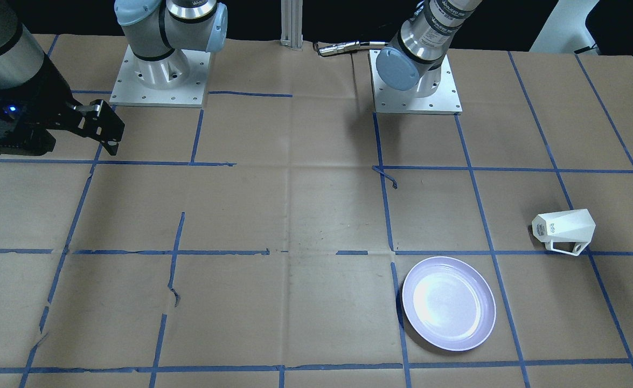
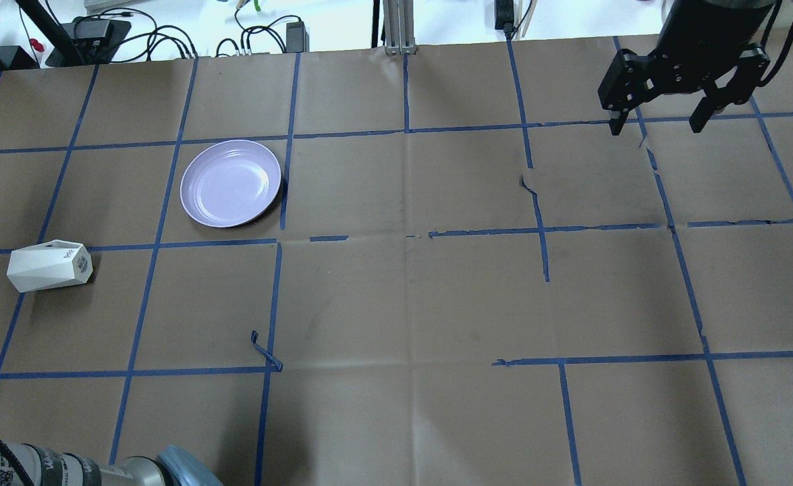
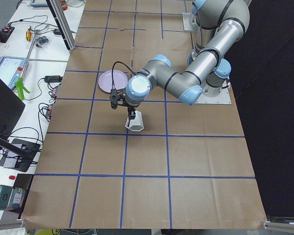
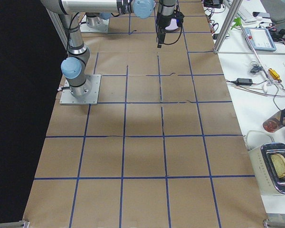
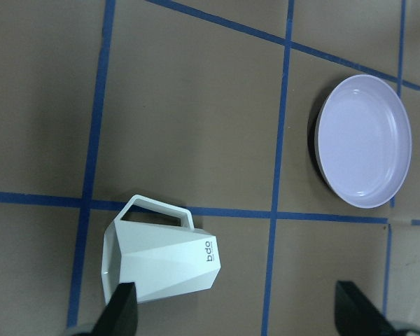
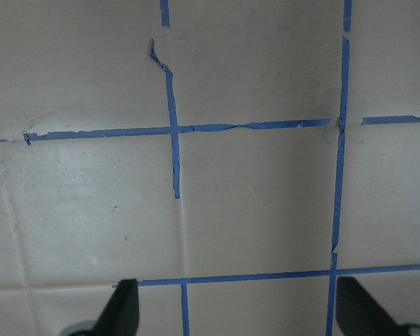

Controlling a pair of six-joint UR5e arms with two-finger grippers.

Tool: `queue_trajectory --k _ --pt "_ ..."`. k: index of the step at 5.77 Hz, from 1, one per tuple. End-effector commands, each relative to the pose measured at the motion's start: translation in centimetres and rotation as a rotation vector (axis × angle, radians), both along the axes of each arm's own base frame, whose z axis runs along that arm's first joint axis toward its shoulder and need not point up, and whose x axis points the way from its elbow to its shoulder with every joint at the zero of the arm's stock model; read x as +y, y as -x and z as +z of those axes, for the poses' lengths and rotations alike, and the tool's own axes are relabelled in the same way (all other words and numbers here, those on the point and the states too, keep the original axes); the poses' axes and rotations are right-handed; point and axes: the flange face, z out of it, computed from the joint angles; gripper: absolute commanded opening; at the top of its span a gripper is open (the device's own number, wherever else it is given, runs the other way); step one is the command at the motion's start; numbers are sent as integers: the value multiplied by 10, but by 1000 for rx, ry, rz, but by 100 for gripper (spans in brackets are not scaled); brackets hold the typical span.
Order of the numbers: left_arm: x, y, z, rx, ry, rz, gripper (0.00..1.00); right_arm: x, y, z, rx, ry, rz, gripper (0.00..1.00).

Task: Flip cup and place on plate
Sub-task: 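Lower the left gripper and grasp the white mug's rim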

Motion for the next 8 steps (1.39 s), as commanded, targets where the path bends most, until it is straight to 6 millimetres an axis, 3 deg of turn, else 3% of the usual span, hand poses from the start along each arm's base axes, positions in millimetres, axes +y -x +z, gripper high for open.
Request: queue_trajectory --k 1,2,4,5,6,8 --pt "0 -22 -40 140 32 -33 99 0 0 0 0 0 0 100" --pt "-3 -31 -70 171 58 -107 99 0 0 0 0 0 0 100" --pt "1 -87 -139 342 91 -227 99 0 0 0 0 0 0 100" --pt "-4 -99 -174 432 97 -273 99 0 0 0 0 0 0 100" --pt "2 -99 -217 536 118 -310 99 0 0 0 0 0 0 100" --pt "8 -85 -251 697 97 -280 99 0 0 0 0 0 0 100"
